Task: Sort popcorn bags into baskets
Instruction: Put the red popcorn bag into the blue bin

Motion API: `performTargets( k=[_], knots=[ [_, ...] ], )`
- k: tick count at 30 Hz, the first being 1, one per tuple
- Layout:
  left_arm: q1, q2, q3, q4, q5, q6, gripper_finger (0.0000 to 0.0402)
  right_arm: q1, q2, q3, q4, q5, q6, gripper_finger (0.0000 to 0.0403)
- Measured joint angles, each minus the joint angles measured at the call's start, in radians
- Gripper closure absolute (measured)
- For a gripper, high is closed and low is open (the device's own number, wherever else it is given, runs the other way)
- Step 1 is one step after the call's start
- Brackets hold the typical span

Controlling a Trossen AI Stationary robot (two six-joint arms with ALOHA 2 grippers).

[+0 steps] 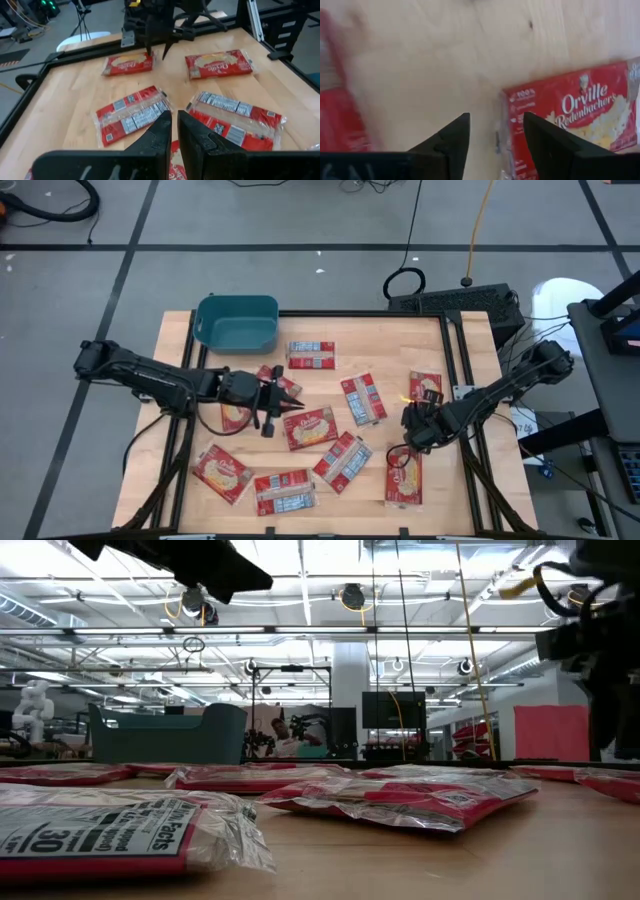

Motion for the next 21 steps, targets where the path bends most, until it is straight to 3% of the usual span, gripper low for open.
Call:
performTargets(
  k=[6,12,17,21],
  knots=[
    [0.001,0.033,0.000,0.022,-0.001,0.001,0.0364,-0.001,0.000,-0.081,0.121,0.026,-0.011,0.0214],
    [0.002,0.041,0.000,0.030,-0.002,0.018,0.0364,-0.003,-0.002,-0.142,0.157,0.081,0.055,0.0236],
    [0.002,0.041,0.000,0.036,-0.002,0.022,0.0364,-0.003,-0.002,-0.156,0.182,0.087,0.069,0.0286],
    [0.002,0.041,0.000,0.045,-0.002,0.022,0.0364,-0.003,0.000,-0.160,0.221,0.105,0.059,0.0356]
  ],
)
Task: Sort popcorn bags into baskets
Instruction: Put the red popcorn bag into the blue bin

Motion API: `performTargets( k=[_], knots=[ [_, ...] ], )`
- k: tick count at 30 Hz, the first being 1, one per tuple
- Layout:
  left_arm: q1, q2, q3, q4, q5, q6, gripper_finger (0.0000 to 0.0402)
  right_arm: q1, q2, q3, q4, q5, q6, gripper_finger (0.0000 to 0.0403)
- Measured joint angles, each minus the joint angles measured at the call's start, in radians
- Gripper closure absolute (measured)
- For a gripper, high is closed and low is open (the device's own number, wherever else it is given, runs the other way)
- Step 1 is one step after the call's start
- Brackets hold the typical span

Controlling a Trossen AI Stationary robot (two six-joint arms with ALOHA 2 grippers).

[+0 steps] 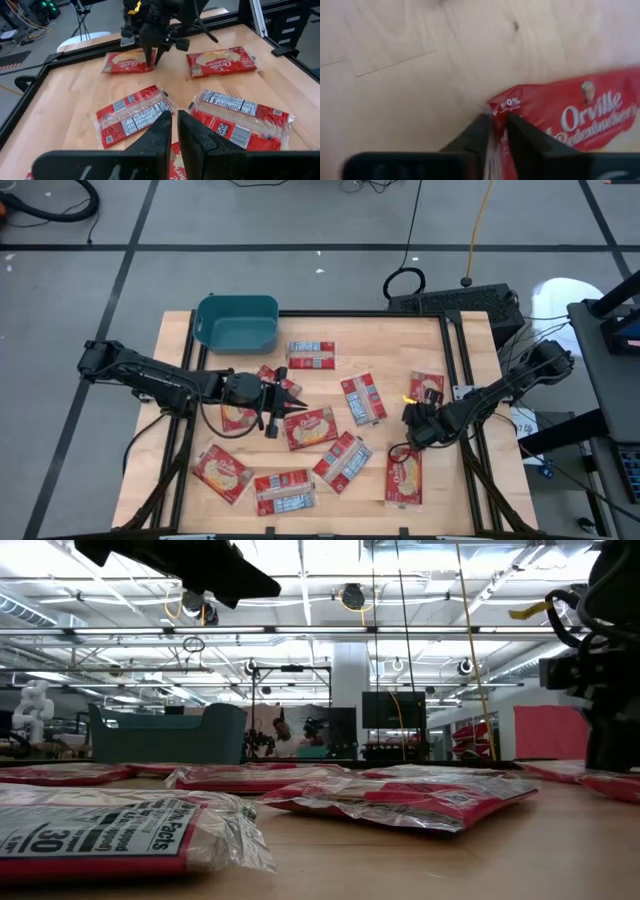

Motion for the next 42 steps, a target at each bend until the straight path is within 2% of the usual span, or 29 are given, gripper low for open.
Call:
performTargets(
  k=[3,7,12,18,23,33,38,42],
  knots=[
    [0.000,0.000,0.000,0.005,0.000,-0.007,0.0364,0.000,0.000,-0.001,0.048,0.002,-0.015,0.0395],
    [-0.002,0.000,0.000,0.002,0.000,-0.023,0.0364,0.000,0.000,0.020,0.185,0.006,-0.036,0.0398],
    [-0.004,0.000,0.000,0.001,0.000,-0.009,0.0364,0.000,0.000,0.059,0.393,0.067,-0.167,0.0402],
    [-0.027,0.000,-0.007,0.006,0.000,0.020,0.0358,-0.001,0.000,0.106,0.512,0.080,-0.275,0.0402],
    [-0.035,0.048,-0.009,0.066,0.000,0.037,0.0309,-0.001,0.000,0.106,0.609,0.082,-0.348,0.0403],
    [-0.043,0.307,-0.007,0.439,-0.001,0.133,0.0174,-0.001,0.005,0.107,0.720,0.100,-0.493,0.0403],
    [-0.053,0.441,-0.003,0.599,0.003,0.223,0.0144,-0.001,0.005,0.107,0.780,0.100,-0.558,0.0403],
    [-0.051,0.540,0.044,0.619,0.008,0.270,0.0141,-0.001,0.005,0.107,0.811,0.100,-0.602,0.0403]
  ],
)
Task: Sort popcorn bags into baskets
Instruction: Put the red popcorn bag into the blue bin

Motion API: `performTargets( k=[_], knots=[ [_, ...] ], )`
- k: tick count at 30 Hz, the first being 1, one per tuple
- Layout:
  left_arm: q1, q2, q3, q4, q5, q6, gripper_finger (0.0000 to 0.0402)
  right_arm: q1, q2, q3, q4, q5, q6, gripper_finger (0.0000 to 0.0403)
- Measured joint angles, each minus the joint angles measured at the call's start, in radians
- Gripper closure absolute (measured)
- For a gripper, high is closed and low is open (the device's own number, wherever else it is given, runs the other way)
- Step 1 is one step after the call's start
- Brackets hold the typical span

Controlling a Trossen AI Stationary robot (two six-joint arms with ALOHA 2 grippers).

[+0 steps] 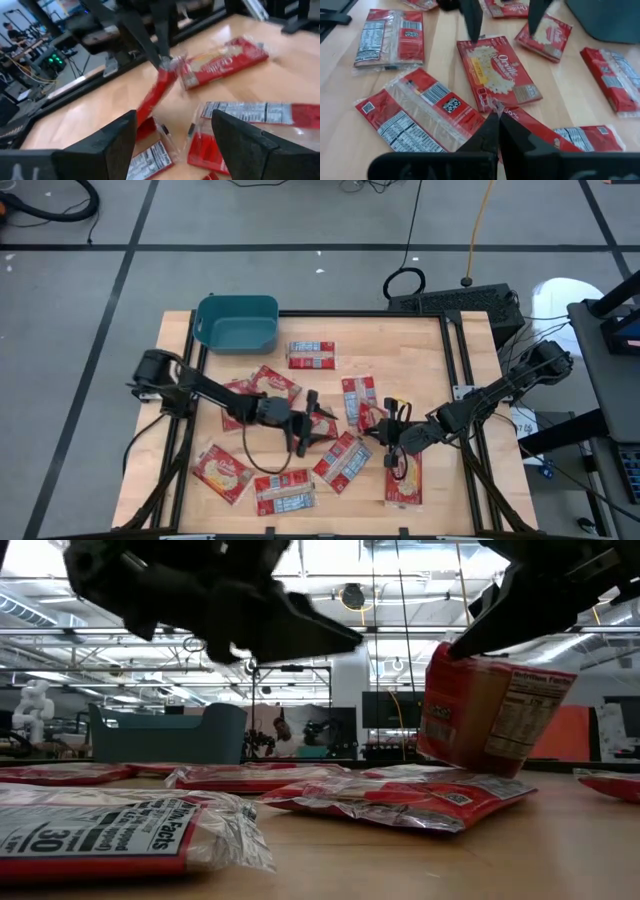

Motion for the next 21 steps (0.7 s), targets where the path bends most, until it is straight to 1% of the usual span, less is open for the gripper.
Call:
performTargets(
  k=[3,9,15,18,21],
  knots=[
    [0.005,0.071,0.069,0.002,0.001,0.038,0.0148,-0.005,0.000,0.000,0.011,-0.002,-0.016,0.0403],
    [0.040,0.199,0.217,-0.044,0.004,0.046,0.0164,-0.006,0.000,0.000,0.028,-0.003,-0.045,0.0403],
    [0.082,0.289,0.314,-0.073,0.074,0.060,0.0179,-0.006,0.000,0.000,0.029,-0.004,-0.050,0.0403],
    [0.089,0.300,0.328,-0.075,0.113,0.102,0.0206,-0.006,0.000,0.000,0.028,-0.004,-0.052,0.0403],
    [0.090,0.298,0.328,-0.075,0.115,0.162,0.0260,-0.006,0.000,0.000,0.029,-0.004,-0.051,0.0403]
  ],
)
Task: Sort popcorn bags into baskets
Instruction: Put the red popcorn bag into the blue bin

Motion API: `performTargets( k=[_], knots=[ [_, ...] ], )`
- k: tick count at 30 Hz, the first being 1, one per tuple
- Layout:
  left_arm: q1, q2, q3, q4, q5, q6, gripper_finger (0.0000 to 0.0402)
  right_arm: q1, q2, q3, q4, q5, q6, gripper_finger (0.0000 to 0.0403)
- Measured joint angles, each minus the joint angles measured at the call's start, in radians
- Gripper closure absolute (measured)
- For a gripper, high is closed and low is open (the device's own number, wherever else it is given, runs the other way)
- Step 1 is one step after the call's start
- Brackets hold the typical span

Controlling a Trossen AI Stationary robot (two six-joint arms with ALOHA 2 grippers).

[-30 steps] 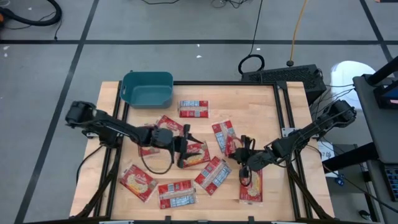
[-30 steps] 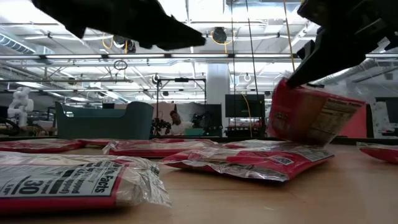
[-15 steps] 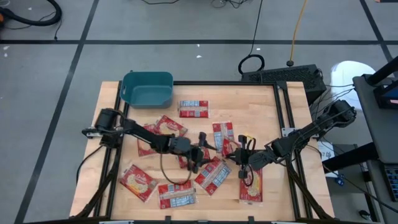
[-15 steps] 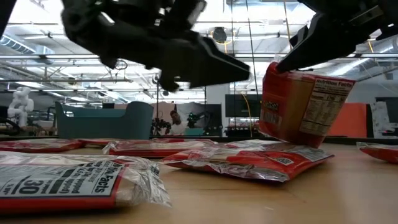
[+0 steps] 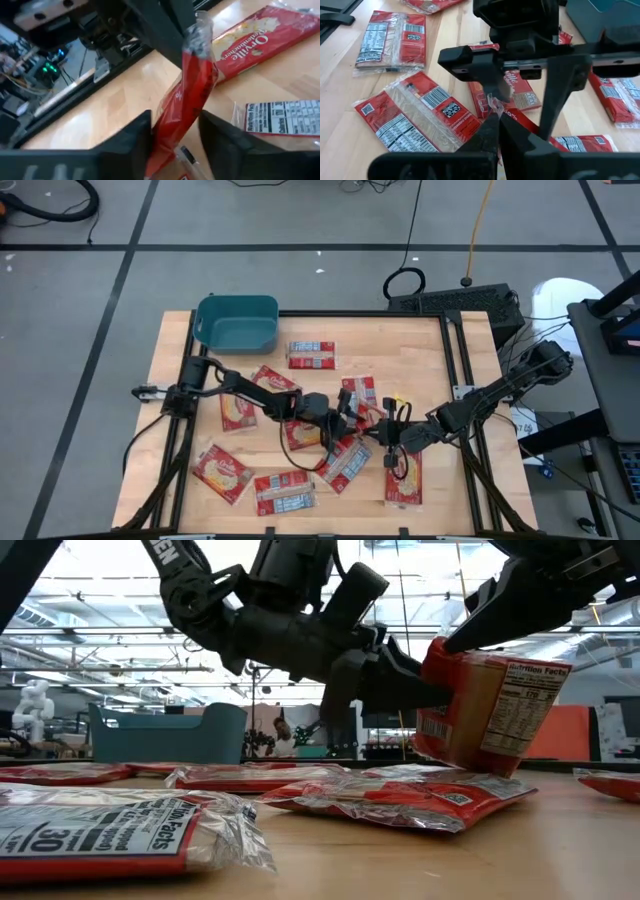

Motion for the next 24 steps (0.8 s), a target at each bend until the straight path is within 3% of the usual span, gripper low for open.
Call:
performTargets(
  k=[6,10,16,21,24],
  knots=[
    [0.000,0.000,0.000,-0.015,-0.015,0.113,0.0379,0.001,-0.006,-0.001,0.048,0.058,0.002,0.0397],
    [-0.016,-0.003,0.001,-0.031,-0.114,0.146,0.0376,0.022,-0.058,0.001,0.124,0.123,-0.049,0.0360],
    [-0.065,-0.072,0.000,-0.077,-0.338,0.368,0.0368,0.060,-0.167,0.000,0.076,0.282,-0.242,0.0283],
    [-0.109,-0.188,0.000,-0.232,-0.464,0.569,0.0383,0.053,-0.219,0.000,-0.011,0.447,-0.280,0.0241],
    [-0.126,-0.255,0.000,-0.343,-0.505,0.613,0.0380,0.045,-0.221,-0.002,-0.025,0.480,-0.281,0.0230]
  ],
)
